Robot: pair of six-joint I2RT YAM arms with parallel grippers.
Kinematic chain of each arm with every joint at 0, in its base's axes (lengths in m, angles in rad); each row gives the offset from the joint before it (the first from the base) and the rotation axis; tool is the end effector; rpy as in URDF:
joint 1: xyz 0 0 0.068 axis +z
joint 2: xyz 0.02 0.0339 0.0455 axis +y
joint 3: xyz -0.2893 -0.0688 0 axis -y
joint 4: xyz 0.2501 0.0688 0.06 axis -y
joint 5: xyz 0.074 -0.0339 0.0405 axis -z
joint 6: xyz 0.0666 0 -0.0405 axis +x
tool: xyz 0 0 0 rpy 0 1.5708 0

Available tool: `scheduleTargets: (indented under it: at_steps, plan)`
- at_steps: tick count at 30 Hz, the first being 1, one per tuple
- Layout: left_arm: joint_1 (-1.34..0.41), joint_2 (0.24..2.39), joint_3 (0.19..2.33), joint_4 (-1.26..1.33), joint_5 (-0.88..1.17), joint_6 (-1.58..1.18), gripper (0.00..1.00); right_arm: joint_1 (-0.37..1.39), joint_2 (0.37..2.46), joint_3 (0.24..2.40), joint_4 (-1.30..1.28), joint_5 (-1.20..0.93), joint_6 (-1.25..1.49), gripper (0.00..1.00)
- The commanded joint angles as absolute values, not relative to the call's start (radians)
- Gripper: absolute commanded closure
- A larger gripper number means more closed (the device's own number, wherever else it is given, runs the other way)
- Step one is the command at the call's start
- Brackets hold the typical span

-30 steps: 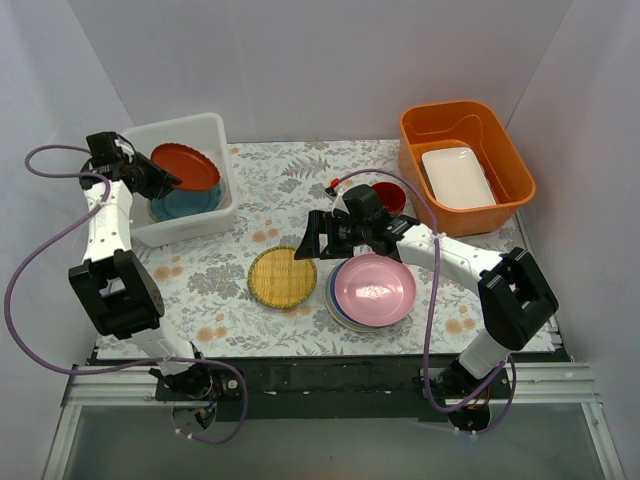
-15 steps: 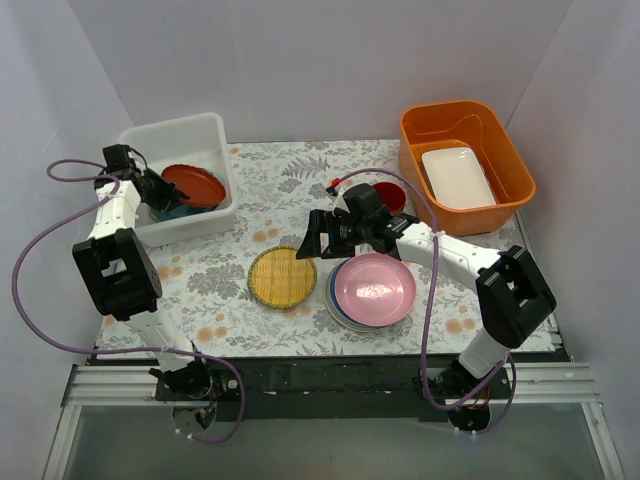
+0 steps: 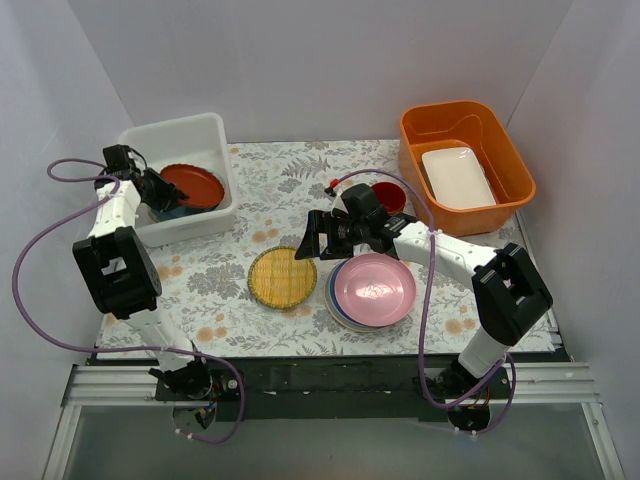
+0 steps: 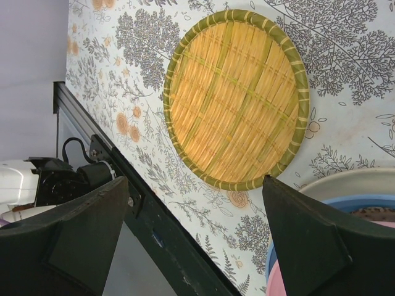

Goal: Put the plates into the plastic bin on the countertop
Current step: Place the plate in the plastic bin.

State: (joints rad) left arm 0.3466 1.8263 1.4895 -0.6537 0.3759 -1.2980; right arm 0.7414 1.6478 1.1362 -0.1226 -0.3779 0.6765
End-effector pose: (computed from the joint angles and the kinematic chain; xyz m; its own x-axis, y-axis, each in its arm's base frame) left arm 0.4066 0.1209 0.2537 -0.0899 -0.9849 0.1479 -0.7916 -0.0195 -0.6107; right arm 0.2778 0.2877 0.2513 -0.8710 -0.0085 -0.4913 -0.3868 0.6285 0.6748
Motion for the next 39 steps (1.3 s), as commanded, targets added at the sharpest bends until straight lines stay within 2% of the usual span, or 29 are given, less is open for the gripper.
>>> scheduleTargets:
  at_steps: [1, 4, 5, 9, 10, 11, 26, 39]
  plan:
    - [0.357, 1.836, 1.500, -0.664, 0.330, -1.256, 0.73, 0.739, 1.660, 1.167, -0.089, -0.403, 0.672, 0.05]
    - [0.360, 1.839, 1.502, -0.673, 0.330, -1.246, 0.52, 0.739, 1.657, 1.166, -0.092, -0.408, 0.672, 0.05]
    - [0.362, 1.839, 1.503, -0.673, 0.333, -1.236, 0.34, 0.739, 1.654, 1.161, -0.092, -0.408, 0.670, 0.05]
    - [0.360, 1.833, 1.528, -0.696, 0.313, -1.213, 0.10, 0.739, 1.632, 1.146, -0.107, -0.403, 0.657, 0.05]
    - [0.360, 1.830, 1.537, -0.701, 0.304, -1.209, 0.08, 0.739, 1.628, 1.140, -0.107, -0.403, 0.655, 0.05]
    - [0.360, 1.824, 1.543, -0.713, 0.289, -1.209, 0.02, 0.739, 1.625, 1.137, -0.109, -0.402, 0.653, 0.05]
    - [0.351, 1.661, 1.563, -0.796, 0.130, -1.184, 0.02, 0.739, 1.628, 1.158, -0.091, -0.406, 0.670, 0.05]
    - [0.330, 1.608, 1.574, -0.772, 0.288, -1.201, 0.02, 0.739, 1.648, 1.141, -0.083, -0.414, 0.667, 0.05]
